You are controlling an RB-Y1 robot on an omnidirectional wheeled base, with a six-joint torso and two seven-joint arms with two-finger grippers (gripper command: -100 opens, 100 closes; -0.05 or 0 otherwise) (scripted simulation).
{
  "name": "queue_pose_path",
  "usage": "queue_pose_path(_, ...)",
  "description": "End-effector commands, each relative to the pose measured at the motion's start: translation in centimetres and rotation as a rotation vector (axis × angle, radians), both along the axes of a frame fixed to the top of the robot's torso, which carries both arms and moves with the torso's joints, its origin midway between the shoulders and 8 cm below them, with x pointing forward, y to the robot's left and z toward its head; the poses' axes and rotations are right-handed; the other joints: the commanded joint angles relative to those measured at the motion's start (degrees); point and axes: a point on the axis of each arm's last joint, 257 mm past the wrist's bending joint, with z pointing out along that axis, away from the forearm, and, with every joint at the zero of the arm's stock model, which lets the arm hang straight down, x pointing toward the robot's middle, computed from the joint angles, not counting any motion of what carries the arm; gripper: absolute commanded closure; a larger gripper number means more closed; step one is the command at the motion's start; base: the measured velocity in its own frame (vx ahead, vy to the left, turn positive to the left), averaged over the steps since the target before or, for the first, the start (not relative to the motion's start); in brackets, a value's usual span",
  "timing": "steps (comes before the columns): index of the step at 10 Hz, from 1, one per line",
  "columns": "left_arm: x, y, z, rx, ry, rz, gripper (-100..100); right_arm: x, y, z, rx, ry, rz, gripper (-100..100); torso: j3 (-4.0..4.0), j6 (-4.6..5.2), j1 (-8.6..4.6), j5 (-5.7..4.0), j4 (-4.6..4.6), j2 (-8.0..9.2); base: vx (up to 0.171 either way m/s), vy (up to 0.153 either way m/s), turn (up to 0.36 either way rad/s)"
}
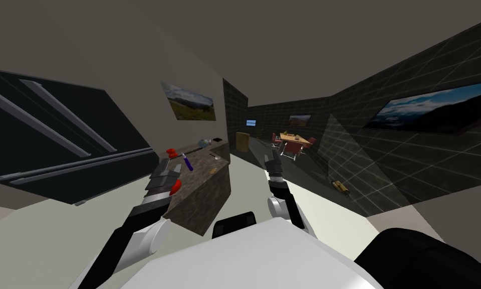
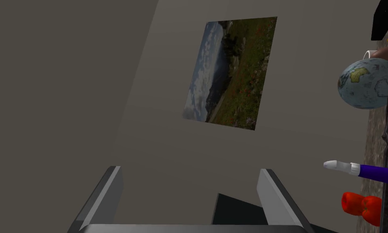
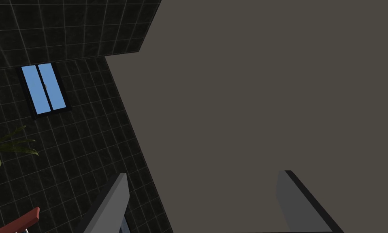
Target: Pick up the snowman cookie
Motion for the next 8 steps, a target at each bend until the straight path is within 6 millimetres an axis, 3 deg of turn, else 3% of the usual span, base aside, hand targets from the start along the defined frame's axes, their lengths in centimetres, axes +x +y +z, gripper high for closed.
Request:
queue_pose_path(1, 0.7, 0.6, -0.2, -0.023, 0.028, -0.012, -100, 0.0, 0.0, 0.0, 0.0, 0.0, 0.0, 0, 0.0, 0.0, 0.0, 0.0, 0.0, 0.0, 0.016, -0.11, 0.102)
queue_pose_path(8, 2.7, 2.0, -2.3, -0.086, 0.156, -0.023, -100, 0.0, 0.0, 0.0, 0.0, 0.0, 0.0, 0, 0.01, -0.02, 0.08, 0.02, 0.0, 0.01, 0.007, -0.068, 0.056)
